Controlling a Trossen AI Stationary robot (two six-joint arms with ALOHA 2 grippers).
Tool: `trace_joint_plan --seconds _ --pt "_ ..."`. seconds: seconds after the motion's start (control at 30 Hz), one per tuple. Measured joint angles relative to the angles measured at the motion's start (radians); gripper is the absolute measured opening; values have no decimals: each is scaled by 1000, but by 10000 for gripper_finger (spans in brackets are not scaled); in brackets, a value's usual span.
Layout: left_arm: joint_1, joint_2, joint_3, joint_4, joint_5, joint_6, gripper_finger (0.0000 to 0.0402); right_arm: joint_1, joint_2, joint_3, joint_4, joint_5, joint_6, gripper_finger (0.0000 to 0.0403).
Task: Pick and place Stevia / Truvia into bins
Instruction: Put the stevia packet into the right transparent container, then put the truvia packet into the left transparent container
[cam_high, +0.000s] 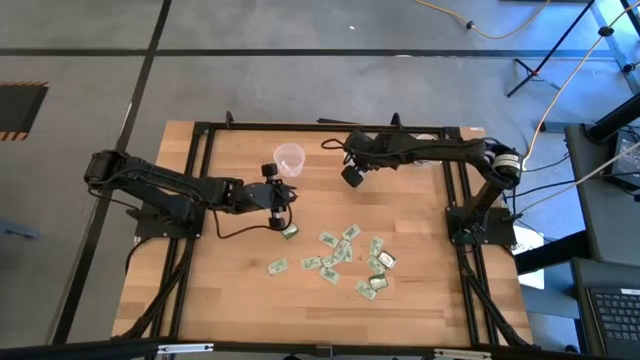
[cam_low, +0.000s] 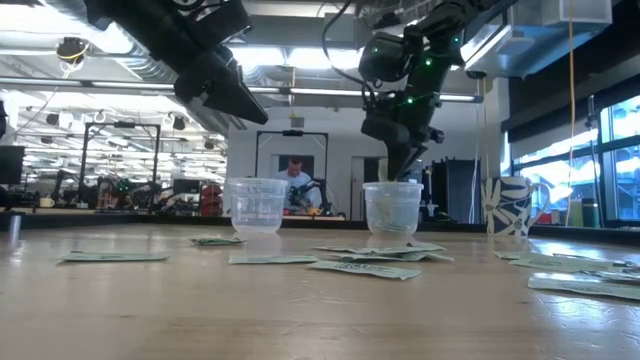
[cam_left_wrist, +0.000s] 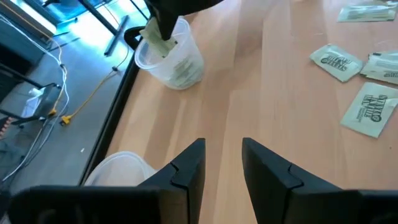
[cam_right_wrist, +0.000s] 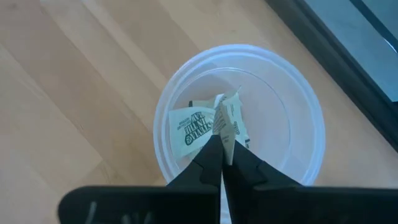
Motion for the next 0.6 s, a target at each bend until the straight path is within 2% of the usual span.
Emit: trace_joint_plan --seconds 0.33,0.4,0.47,0.53,0.6 --pt "0 0 0 -91 6 -60 101 0 0 0 0 2 -2 22" --pt "1 0 0 -97 50 -71 99 0 0 0 0 2 -2 36" --pt "1 0 0 -97 136 -79 98 0 0 0 0 12 -3 53" --pt "1 0 0 -96 245 -91 98 0 -2 0 0 43 -4 72" --pt "0 0 0 -95 311 -121 101 1 -3 0 4 102 -4 88"
